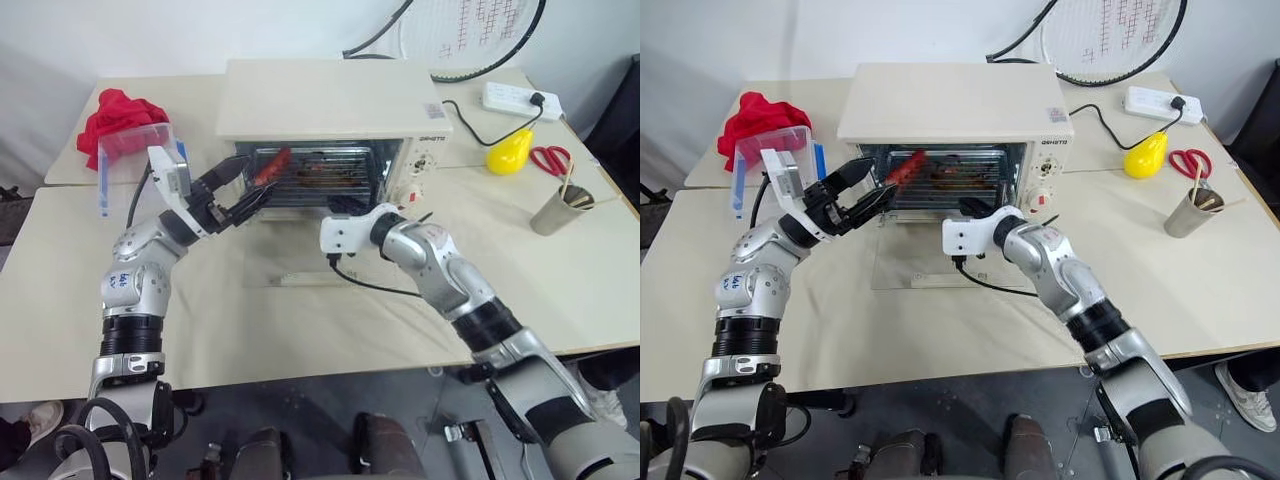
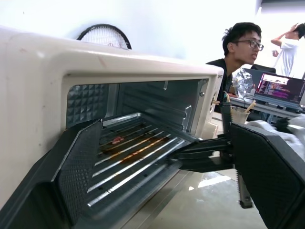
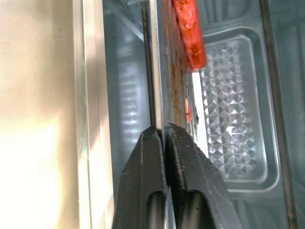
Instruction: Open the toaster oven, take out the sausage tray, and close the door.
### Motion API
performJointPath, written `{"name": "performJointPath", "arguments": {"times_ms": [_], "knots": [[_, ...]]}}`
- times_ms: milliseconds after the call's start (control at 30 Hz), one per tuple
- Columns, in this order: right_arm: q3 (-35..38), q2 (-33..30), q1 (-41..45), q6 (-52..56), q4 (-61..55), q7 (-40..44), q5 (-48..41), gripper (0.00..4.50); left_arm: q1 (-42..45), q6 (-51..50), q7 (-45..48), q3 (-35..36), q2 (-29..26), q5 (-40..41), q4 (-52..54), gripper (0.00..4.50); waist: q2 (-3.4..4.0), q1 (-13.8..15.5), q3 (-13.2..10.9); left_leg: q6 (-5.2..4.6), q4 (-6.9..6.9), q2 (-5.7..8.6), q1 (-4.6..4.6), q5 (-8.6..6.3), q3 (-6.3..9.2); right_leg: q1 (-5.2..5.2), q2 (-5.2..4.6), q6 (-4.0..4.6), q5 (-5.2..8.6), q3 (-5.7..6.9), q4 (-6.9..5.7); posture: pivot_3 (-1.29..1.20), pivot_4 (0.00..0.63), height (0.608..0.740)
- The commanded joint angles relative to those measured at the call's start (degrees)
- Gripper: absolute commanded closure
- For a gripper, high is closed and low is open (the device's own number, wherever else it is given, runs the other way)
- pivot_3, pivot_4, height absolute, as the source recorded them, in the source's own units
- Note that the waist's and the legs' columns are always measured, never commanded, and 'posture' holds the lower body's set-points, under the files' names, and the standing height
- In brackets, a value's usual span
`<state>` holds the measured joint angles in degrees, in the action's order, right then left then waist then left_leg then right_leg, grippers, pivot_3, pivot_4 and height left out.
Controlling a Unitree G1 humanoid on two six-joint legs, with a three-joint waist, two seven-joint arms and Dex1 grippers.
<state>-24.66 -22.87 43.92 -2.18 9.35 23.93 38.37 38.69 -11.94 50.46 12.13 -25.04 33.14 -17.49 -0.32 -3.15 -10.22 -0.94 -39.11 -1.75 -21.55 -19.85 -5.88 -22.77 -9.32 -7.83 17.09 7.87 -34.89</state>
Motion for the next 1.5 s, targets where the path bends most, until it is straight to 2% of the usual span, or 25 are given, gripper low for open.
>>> {"name": "performJointPath", "arguments": {"times_ms": [33, 233, 533, 833, 1033, 1167, 1233, 1367, 1500], "knots": [[2.36, -0.48, -4.11, 3.36, -13.16, 3.11, -0.45, 4.48, 1.99, 0.25, 0.39, 0.21, -0.09, -0.66, -1.18, 0.0, 0.0, 0.16, 0.0, 0.0, -0.01, 0.0, 0.0, 0.0, -0.01, 0.0, 0.0, 0.0, 0.0, 0.0, 0.0, 0.0, 0.15, 0.74], [3.26, -1.56, -10.18, 6.5, -22.57, 5.81, 0.71, 4.48, 3.52, 0.84, 1.23, -0.3, 0.74, -1.38, -4.03, 0.0, -0.02, 0.38, 0.0, 0.02, -0.1, 0.01, 0.01, 0.01, -0.15, 0.01, 0.0, 0.0, 0.0, -0.07, 0.02, 0.0, 0.15, 0.74], [5.53, -5.78, -15.78, 4.98, -29.07, 6.74, 0.73, 4.48, 4.89, 1.88, 2.18, -0.13, 1.24, -2.65, -7.34, 0.0, -0.03, 1.51, -0.01, 0.02, -0.12, 0.01, 0.01, 0.02, -0.37, 0.0, 0.0, 0.0, 0.0, -0.09, 0.05, 0.0, 0.15, 0.74], [7.37, -9.54, -23.09, 2.25, -33.4, 7.05, 1.02, 4.48, 2.72, -0.48, 1.13, 1.15, 0.55, -1.06, -4.61, 0.0, -0.07, 1.65, -0.02, 0.01, -0.14, 0.02, 0.01, 0.02, -0.65, 0.02, 0.0, 0.0, 0.0, -0.1, 0.05, 0.0, 0.15, 0.74], [8.16, -11.12, -25.53, 0.02, -35.55, 7.94, -0.21, 4.48, -2.13, -17.42, -1.7, 5.85, -3.61, 7.83, 3.98, 0.0, -0.08, 1.54, -0.03, 0.01, -0.11, -0.04, 0.07, 0.02, -0.52, 0.01, 0.01, 0.0, 0.0, -0.13, 0.05, 0.0, 0.15, 0.74], [8.97, -11.36, -26.13, -2.44, -35.93, 7.41, -1.38, 4.48, -6.09, -36.94, -6.28, 10.26, -8.38, 17.36, 8.46, 0.0, -0.1, 1.62, -0.03, 0.01, -0.13, 0.0, 0.07, 0.02, -0.18, 0.03, -0.01, 0.0, 0.0, -0.18, 0.04, 0.0, 0.15, 0.74], [9.22, -11.46, -25.75, -4.32, -35.71, 6.63, -1.57, 4.48, -7.09, -43.33, -9.26, 12.39, -9.75, 20.69, 9.48, 0.0, -0.1, 1.58, -0.03, 0.01, -0.13, -0.01, 0.1, 0.02, -0.16, 0.04, -0.02, 0.0, 0.0, -0.2, 0.03, 0.0, 0.15, 0.74], [8.83, -11.25, -23.45, -8.23, -33.42, 6.27, -2.86, 4.48, -7.68, -58.21, -17.63, 15.29, -10.65, 27.02, 10.98, 0.0, -0.13, 1.74, -0.05, 0.02, -0.16, -0.01, 0.11, 0.02, -0.08, 0.09, -0.02, 0.0, 0.0, -0.2, 0.0, 0.0, 0.15, 0.74], [7.96, -10.79, -21.09, -11.69, -30.92, 6.3, -3.91, 4.48, -6.32, -64.35, -28.54, 21.27, -6.53, 32.91, 10.26, 0.0, -0.13, 1.71, -0.05, 0.02, -0.17, -0.01, 0.16, 0.02, -0.04, 0.15, -0.04, 0.0, 0.0, -0.22, -0.01, 0.0, 0.15, 0.74]]}}
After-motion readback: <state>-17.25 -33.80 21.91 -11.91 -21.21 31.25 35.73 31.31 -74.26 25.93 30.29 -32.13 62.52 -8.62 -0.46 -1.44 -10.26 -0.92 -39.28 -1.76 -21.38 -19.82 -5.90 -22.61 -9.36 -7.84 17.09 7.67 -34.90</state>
